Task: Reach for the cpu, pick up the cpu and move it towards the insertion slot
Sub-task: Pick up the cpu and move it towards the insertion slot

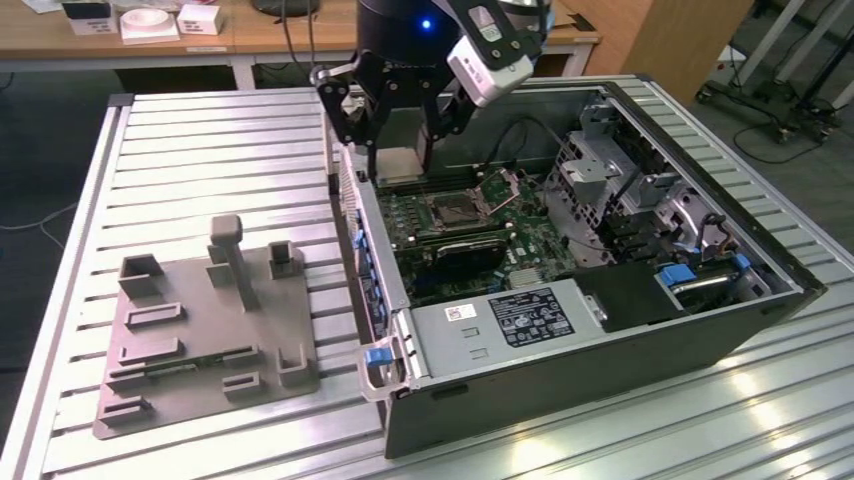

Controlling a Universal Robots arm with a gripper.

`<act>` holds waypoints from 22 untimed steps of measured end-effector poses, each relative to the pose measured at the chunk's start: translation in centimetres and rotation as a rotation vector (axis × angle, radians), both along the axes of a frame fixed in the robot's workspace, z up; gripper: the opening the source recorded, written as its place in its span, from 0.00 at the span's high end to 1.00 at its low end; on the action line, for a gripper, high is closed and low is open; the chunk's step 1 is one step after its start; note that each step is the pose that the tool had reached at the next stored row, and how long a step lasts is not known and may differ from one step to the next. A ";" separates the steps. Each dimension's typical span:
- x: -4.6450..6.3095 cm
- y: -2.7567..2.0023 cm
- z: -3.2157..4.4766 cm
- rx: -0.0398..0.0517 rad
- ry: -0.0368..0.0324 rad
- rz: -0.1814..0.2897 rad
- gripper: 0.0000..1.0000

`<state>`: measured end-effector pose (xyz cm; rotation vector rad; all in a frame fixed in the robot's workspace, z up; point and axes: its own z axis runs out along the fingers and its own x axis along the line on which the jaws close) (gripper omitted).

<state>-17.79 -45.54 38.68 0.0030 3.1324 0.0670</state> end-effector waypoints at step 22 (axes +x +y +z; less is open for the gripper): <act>1.1 0.00 0.00 0.0000 0.0000 0.000 0.46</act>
